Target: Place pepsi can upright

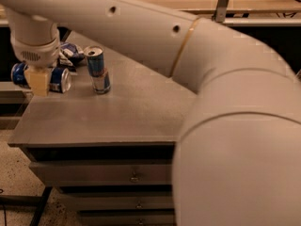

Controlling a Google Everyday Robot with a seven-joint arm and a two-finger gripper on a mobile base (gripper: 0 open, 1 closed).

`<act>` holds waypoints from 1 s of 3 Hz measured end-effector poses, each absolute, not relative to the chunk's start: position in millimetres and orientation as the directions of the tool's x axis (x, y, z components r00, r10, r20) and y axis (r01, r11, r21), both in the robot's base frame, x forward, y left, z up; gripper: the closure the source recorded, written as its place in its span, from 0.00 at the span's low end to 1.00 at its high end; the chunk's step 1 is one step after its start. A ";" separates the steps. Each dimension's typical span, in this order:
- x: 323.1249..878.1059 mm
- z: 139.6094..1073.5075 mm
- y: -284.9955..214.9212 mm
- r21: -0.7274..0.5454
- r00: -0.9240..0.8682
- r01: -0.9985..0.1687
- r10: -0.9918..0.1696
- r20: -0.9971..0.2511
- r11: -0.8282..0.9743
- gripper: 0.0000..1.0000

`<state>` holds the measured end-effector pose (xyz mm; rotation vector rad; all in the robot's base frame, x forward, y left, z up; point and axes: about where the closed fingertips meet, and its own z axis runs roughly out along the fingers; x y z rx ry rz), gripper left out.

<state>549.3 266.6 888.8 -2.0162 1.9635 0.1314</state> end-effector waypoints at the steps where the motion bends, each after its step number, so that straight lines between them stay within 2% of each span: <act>1: 539.3 932.3 230.0 -0.252 0.042 -0.965 -0.911 -0.410 0.069 1.00; 2: 518.3 954.4 196.5 -0.330 0.109 -0.941 -0.857 -0.503 0.074 1.00; 3: 535.1 968.8 170.8 -0.404 0.149 -0.910 -0.832 -0.535 0.096 1.00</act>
Offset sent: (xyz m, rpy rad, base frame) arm -0.0428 -0.1169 0.1078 0.4351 -0.4144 0.1891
